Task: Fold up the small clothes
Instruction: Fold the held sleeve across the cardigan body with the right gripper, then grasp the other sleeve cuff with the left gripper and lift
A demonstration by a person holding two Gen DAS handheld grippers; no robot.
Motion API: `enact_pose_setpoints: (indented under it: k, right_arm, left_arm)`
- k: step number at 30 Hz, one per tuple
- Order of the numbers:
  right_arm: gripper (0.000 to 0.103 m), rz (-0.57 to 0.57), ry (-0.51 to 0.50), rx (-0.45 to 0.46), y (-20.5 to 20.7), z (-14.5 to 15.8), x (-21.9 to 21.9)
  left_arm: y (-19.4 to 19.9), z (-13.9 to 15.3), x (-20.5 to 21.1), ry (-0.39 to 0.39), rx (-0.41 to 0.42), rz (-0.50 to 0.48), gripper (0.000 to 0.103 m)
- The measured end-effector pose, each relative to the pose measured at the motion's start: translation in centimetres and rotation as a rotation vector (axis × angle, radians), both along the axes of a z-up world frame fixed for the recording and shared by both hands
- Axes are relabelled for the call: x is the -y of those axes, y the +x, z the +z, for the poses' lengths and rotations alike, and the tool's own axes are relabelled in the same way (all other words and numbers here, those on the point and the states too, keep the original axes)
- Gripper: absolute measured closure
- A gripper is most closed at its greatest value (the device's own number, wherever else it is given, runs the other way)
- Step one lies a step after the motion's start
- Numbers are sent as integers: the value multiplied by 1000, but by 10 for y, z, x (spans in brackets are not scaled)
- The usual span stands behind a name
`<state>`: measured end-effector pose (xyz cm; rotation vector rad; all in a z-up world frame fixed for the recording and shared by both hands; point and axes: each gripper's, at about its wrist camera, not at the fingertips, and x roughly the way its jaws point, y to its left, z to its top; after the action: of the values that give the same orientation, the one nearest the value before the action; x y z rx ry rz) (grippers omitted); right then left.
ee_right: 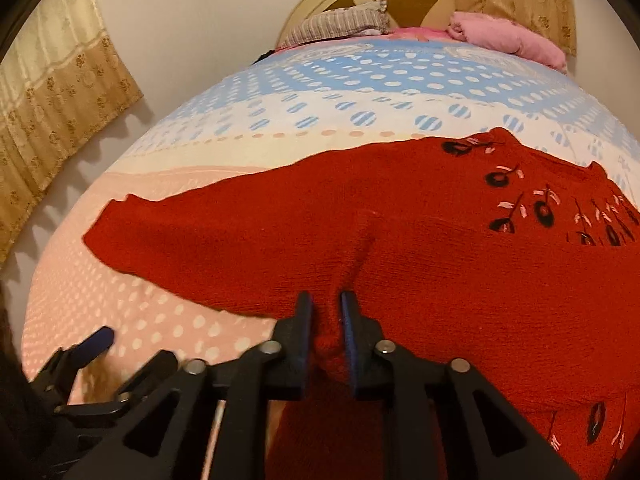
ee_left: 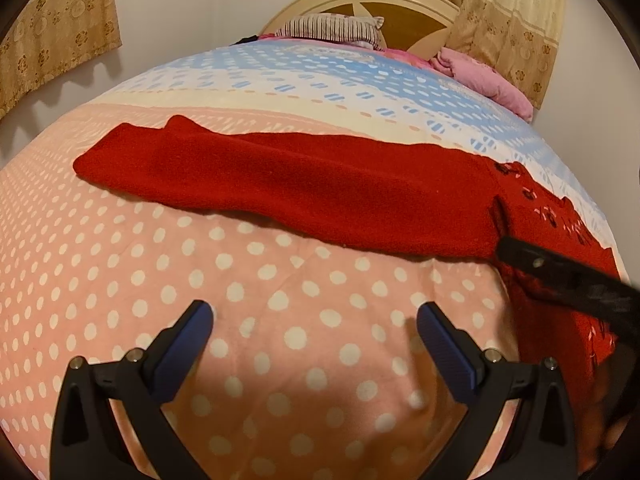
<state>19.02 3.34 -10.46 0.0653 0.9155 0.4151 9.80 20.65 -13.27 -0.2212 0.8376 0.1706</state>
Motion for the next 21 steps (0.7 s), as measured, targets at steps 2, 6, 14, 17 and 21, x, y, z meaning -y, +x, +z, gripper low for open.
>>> enact_pose_setpoints:
  k: [2,6,14,17,21]
  right_arm:
    - [65,41,52,-14,-3,9,5]
    - [65,-61,131,76,-21,41,55]
    - [65,-475,109,54,-69,31,222]
    - [67,-558,61,43,-81,22,261]
    - [67,-615,-21,31,-77,7,290]
  left_arm:
    - [2,0,1,7,-6,-1,0]
    - [3,-1,3,25,-18,0,0]
    - [8,4,17,101,-33,-27,0]
    - [6,24,39,147,32,-71,0]
    - [16,51,68,50,95,-140,0]
